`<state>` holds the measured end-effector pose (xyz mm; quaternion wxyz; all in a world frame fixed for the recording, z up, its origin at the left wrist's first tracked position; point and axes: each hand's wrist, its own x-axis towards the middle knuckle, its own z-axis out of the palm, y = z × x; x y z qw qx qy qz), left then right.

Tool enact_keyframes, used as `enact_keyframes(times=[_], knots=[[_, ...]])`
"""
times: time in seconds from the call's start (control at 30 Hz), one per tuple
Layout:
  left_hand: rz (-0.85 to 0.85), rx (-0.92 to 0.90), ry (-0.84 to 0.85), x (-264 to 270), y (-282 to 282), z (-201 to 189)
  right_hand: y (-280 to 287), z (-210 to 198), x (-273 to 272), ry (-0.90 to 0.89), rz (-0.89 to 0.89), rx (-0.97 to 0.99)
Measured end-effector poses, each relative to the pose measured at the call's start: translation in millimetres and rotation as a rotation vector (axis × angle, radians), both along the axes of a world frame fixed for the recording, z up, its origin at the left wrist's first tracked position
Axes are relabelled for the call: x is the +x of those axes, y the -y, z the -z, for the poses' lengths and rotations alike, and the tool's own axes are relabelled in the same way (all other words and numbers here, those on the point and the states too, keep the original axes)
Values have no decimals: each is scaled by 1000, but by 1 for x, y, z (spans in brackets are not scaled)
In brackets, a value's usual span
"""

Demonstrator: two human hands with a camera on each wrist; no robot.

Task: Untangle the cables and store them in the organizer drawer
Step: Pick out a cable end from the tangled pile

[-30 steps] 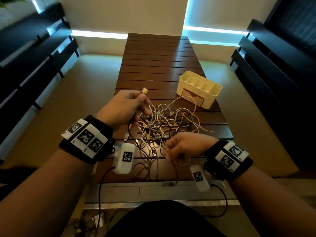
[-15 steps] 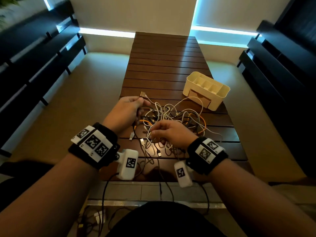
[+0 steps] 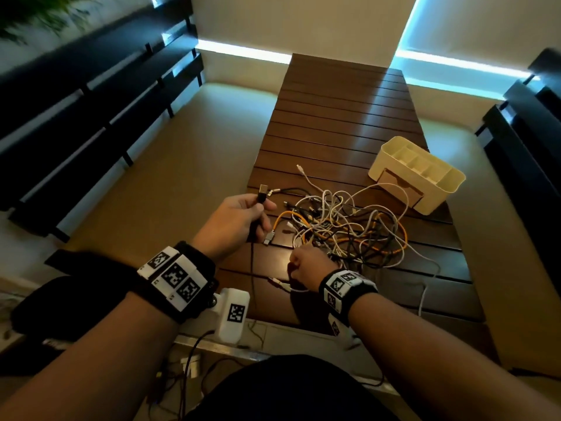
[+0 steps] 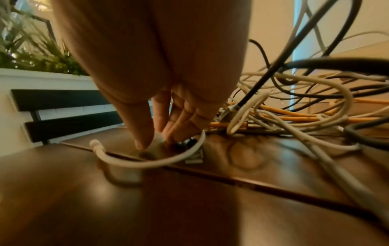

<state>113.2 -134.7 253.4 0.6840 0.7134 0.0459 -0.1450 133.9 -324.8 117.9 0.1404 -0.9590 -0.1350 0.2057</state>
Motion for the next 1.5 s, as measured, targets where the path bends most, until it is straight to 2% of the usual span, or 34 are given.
enact_keyframes(times=[0.1, 0.23, 0.33, 0.4, 0.47, 0.53, 0.6, 0.7, 0.8, 0.93, 1.07, 1.2, 1.37, 1.5], knots=[[18, 37, 29, 3, -3, 5, -2, 6, 2, 10, 21, 9], [28, 30, 25, 9, -2, 5, 7, 9, 4, -79, 127, 193], [50, 36, 31, 12, 3, 4, 14, 13, -4, -153, -1, 178], [67, 43, 37, 14, 7, 3, 16, 17, -9, -121, -109, 90], [80, 25, 34, 15, 12, 3, 17, 20, -12, -56, -141, 84], [83, -4, 22, 15, 15, 3, 17, 16, -14, -6, -85, 200], [69, -32, 25, 17, 18, 3, 18, 2, -16, -7, 94, 394], [36, -66, 57, 19, 21, 5, 18, -35, -17, -11, 408, 737], [5, -73, 106, 21, 30, 3, 20, -80, -19, 8, 591, 1013], [-56, -100, 168, 23, 48, -2, 25, -127, -21, 116, 596, 1157], [-78, -124, 259, 25, 72, -11, 28, -154, -21, 155, 540, 1283], [-54, -162, 282, 24, 96, -19, 35, -165, -19, 137, 524, 1333], [-59, -271, 255, 21, 112, -20, 47, -167, -19, 99, 510, 1290], [-96, -283, 243, 22, 119, -22, 52, -166, -19, 72, 551, 1277]])
